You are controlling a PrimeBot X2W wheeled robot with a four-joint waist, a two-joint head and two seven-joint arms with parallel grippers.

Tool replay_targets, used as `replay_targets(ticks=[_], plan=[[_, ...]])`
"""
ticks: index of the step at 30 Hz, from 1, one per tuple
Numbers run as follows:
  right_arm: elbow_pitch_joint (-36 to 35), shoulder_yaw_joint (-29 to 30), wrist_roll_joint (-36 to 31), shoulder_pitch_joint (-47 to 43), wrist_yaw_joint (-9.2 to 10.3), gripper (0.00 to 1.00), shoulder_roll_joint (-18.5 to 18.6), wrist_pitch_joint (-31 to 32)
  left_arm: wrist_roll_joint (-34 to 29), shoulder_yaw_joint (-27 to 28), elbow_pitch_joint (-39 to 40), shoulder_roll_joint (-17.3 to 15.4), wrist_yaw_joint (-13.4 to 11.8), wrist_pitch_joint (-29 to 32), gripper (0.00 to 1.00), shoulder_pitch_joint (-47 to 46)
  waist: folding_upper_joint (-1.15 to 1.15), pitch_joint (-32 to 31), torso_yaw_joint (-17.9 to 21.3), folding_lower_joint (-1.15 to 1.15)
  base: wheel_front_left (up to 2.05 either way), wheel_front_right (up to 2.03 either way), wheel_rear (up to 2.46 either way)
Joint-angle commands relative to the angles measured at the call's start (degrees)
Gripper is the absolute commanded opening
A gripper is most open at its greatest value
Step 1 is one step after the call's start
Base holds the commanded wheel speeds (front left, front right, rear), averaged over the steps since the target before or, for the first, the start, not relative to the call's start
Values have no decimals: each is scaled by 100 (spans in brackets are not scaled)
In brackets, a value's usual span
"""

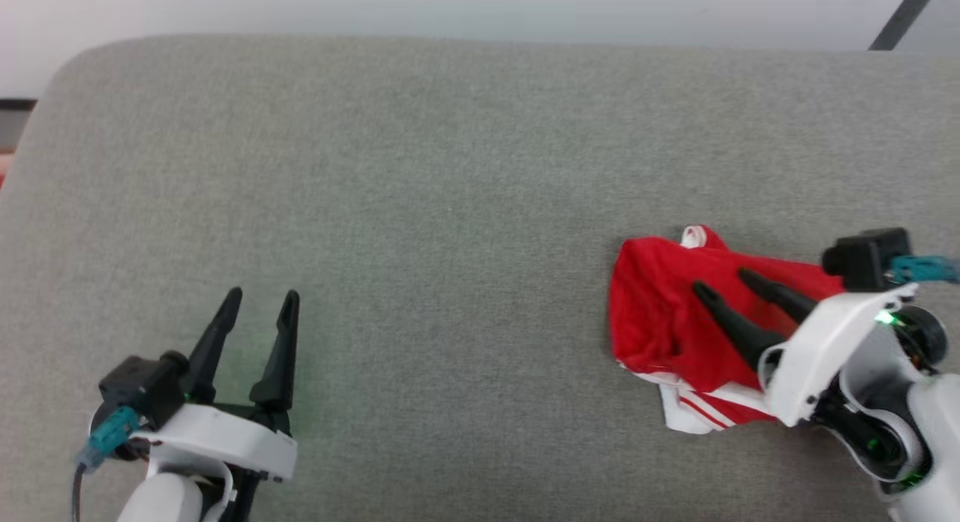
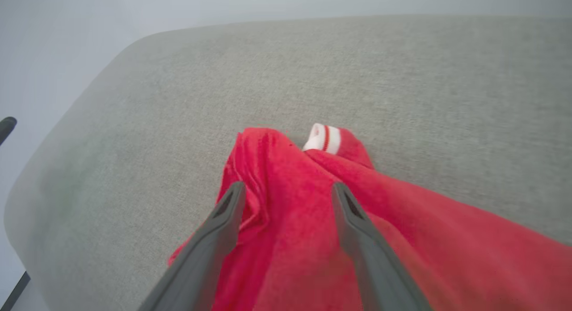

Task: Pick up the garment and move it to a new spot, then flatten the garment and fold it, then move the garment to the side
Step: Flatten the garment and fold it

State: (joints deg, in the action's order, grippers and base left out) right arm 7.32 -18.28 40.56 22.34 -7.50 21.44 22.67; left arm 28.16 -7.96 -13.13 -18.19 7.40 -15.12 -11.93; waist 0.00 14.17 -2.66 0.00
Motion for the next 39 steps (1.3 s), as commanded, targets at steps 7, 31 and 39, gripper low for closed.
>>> replay_targets(ticks=[7,31,39], plan=[[-42,353,190,-328,2,100,303,-509,11,-28,-106,3,12,5,100,223,0,-442,345,0,0,0,0],[461,991,-162,-1733,2,100,361,-2891,-335,289,-120,81,12,5,100,1244,0,-1471,624,0,0,0,0],[135,1320,-257,-2204,2,100,255,-2871,-521,418,213,154,12,5,100,1690,0,-1607,563,0,0,0,0]])
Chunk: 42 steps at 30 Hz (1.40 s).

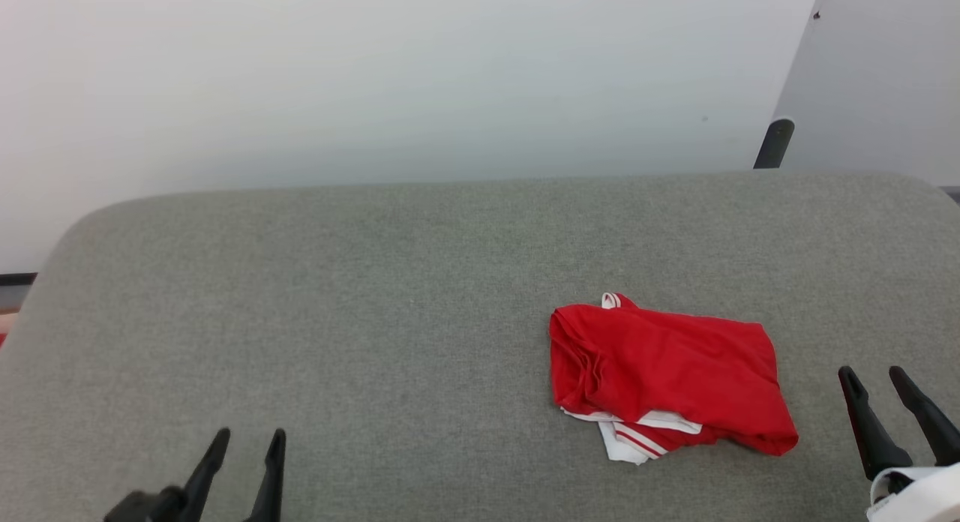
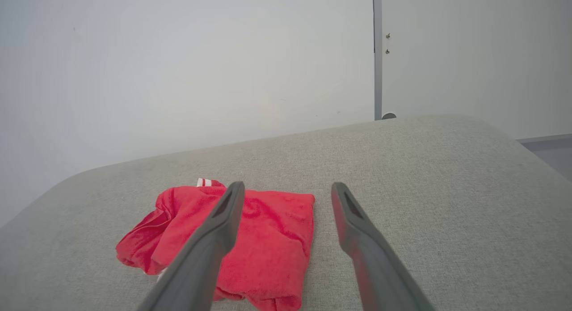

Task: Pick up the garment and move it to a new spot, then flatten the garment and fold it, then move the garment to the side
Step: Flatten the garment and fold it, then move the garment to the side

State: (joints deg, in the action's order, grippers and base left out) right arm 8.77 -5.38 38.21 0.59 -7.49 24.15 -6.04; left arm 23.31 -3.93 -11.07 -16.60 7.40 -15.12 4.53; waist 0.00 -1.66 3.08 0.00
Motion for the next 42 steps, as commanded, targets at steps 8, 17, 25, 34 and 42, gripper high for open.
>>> replay_targets(ticks=[8,17,25,34,42], plan=[[-529,474,-272,-570,1,100,-152,124,-135,208,577,77,11,5,100,586,0,-136,-58,0,0,0,0],[-1054,892,-592,-1014,1,100,-374,205,-199,380,835,140,11,5,100,770,0,-137,-112,0,0,0,0],[-1338,1067,-733,-1187,1,100,-595,357,-199,398,846,160,11,5,100,774,0,-124,-126,0,0,0,0],[-1411,1115,-670,-1125,1,100,-740,495,-70,333,813,192,11,5,100,722,0,-111,-134,0,0,0,0],[-1051,868,-676,-426,1,100,-727,1221,114,99,666,260,11,5,100,411,0,111,-271,0,0,0,0]])
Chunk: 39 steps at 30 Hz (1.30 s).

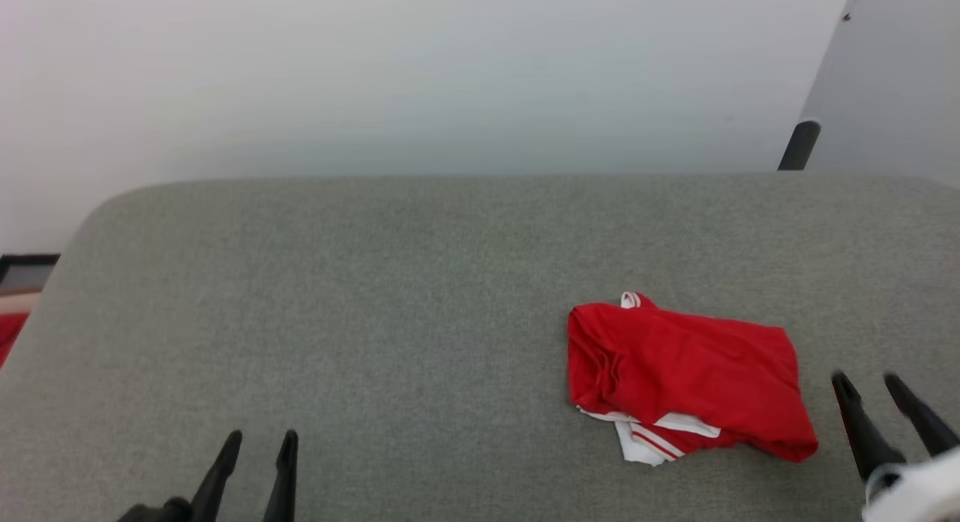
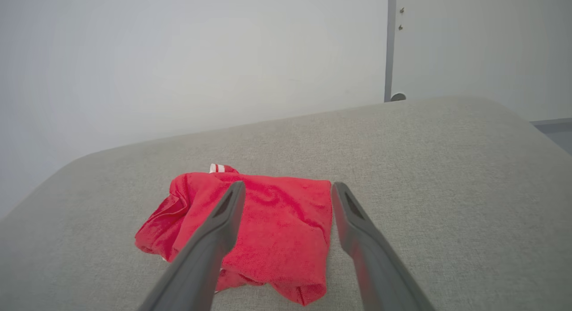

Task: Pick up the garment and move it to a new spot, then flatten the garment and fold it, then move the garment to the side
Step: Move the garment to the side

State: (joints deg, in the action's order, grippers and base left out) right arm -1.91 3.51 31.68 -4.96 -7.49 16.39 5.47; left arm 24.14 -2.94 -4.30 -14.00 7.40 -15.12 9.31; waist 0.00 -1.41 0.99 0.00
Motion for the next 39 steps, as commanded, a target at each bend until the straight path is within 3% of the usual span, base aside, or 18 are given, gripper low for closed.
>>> replay_targets(ticks=[1,10,19,24,32,33,34,36,39], plan=[[93,-70,-51,310,1,100,108,276,47,-22,-38,8,11,5,100,-115,0,135,-77,0,0,0,0],[1057,-242,-112,2148,2,100,468,2431,194,-248,-122,-127,11,5,100,-685,0,852,-217,0,0,0,0],[1893,-108,-102,2707,2,100,642,4551,307,-442,-190,-275,12,5,100,-1083,0,1279,-440,0,0,0,0],[1935,63,-234,2795,2,100,485,4893,351,-447,-147,-320,12,5,100,-1210,0,1560,-470,0,0,0,0],[2393,-177,-511,2830,2,100,166,4913,390,-542,-142,-392,12,5,100,-1479,0,1954,-537,0,0,0,0],[2427,-209,-497,2813,1,96,124,4912,390,-550,-150,-389,12,5,100,-1503,0,1970,-542,0,0,0,0],[2438,-242,-478,2803,1,51,100,4895,388,-558,-159,-384,12,5,100,-1519,0,1981,-549,0,0,0,0],[2406,-295,-420,2798,-2,0,82,4807,383,-577,-183,-372,12,5,100,-1547,0,1995,-558,0,0,0,0],[2320,-248,-302,2757,-4,0,80,4577,361,-572,-227,-348,12,5,100,-1591,0,1983,-549,0,0,0,0]])
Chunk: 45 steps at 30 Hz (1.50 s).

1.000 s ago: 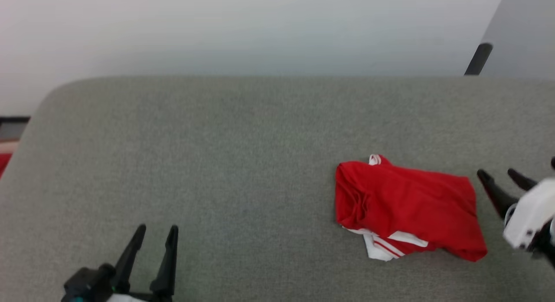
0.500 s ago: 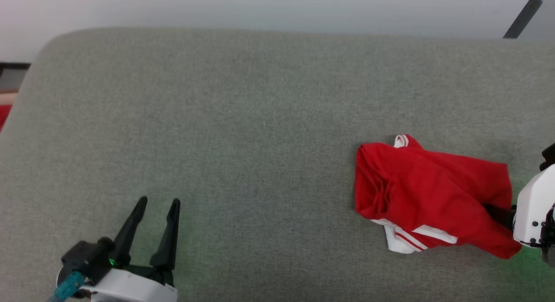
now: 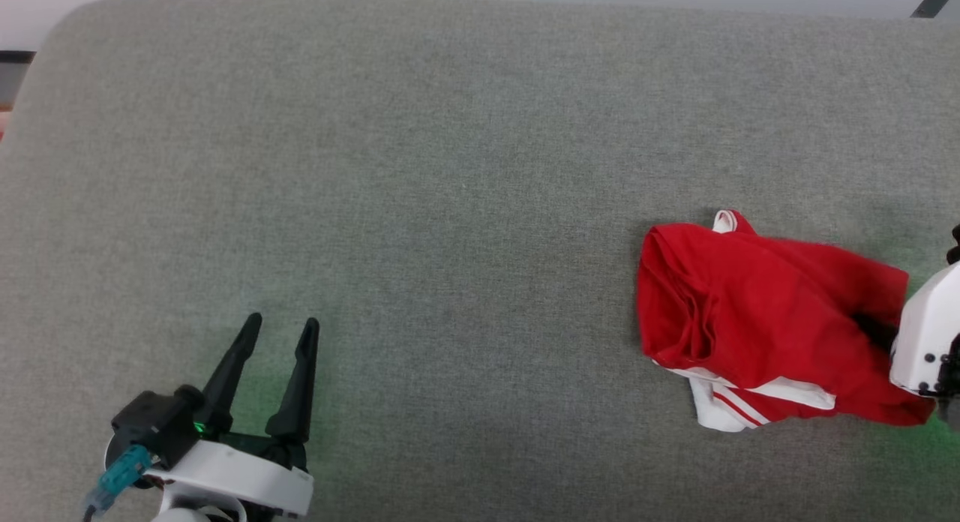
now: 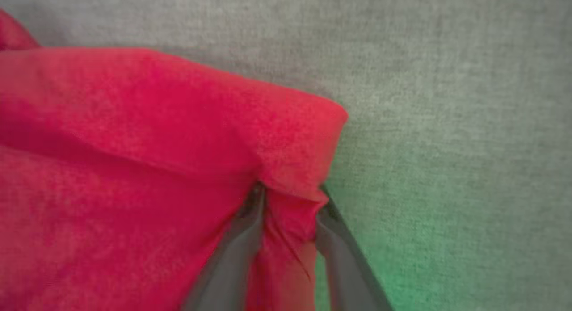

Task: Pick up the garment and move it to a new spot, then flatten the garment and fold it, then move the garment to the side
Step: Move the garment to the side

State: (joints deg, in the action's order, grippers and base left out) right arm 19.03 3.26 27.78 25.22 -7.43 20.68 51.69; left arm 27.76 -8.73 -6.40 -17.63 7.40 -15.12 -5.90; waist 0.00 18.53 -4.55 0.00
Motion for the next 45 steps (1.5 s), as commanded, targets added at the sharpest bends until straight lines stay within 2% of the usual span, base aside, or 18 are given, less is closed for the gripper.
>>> replay_targets(ticks=[1,7,14,25,32,38,45], plan=[[181,-162,126,-279,-6,0,-321,-163,-35,10,-18,25,12,5,100,-95,0,-20,14,0,0,0,0],[-155,67,311,-321,-7,0,-243,-851,-118,58,-1,74,12,5,100,-86,0,-72,190,0,0,0,0],[-656,444,436,-519,-2,0,-18,-1673,-192,-15,201,-48,12,5,100,-190,0,14,700,0,0,0,0],[-667,1380,341,-616,-3,0,2,-2555,-347,-323,600,-400,12,5,100,-639,0,334,1475,0,0,0,0],[-169,1559,-175,218,-3,0,267,-2882,-407,-199,962,-734,12,5,100,-1011,0,735,1548,0,0,0,0],[467,1198,-595,1019,-2,0,684,-3011,-435,64,1386,-983,12,5,100,-1215,0,1081,1471,0,0,0,0],[1206,984,-874,1784,-2,0,991,-3258,-638,347,1740,-1145,11,5,100,-1191,0,1365,1451,0,0,0,0]])
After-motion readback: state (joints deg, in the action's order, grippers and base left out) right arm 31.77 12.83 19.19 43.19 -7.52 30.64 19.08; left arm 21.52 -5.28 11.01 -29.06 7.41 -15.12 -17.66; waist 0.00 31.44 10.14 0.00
